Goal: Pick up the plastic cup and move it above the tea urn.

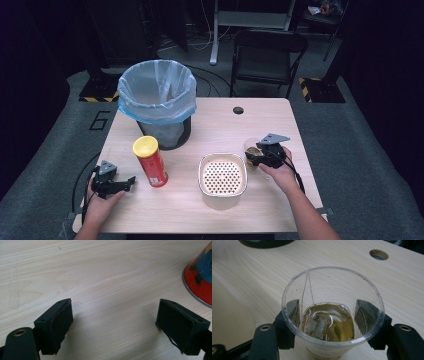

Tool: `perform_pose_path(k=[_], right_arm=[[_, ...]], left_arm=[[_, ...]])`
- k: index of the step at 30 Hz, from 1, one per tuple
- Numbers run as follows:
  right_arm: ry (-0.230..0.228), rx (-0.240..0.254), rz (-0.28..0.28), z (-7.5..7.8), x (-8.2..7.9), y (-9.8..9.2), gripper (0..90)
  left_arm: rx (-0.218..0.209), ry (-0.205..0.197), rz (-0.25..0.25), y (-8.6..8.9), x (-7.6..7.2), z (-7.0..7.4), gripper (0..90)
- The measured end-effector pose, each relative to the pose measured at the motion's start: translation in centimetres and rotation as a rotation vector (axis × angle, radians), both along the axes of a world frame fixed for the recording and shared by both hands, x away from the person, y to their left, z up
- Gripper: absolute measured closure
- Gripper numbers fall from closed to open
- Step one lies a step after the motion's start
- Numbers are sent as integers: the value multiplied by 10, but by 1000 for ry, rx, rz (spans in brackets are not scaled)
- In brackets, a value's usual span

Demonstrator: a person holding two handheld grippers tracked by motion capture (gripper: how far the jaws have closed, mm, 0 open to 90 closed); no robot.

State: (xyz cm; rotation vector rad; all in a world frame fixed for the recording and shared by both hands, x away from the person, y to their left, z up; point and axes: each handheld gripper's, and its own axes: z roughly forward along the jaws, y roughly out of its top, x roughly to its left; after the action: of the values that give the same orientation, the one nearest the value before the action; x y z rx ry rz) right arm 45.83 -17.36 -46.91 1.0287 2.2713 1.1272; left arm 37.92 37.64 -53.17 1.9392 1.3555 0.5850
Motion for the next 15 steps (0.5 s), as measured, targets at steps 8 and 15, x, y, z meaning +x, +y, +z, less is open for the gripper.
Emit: perform_pose_path(k=[8,15], right_arm=[[-42,16,59,32,1,2,375],[-92,12,115,66,4,10,385]], left_arm=[[0,0,0,0,0,0,133],[0,0,0,0,0,0,134]])
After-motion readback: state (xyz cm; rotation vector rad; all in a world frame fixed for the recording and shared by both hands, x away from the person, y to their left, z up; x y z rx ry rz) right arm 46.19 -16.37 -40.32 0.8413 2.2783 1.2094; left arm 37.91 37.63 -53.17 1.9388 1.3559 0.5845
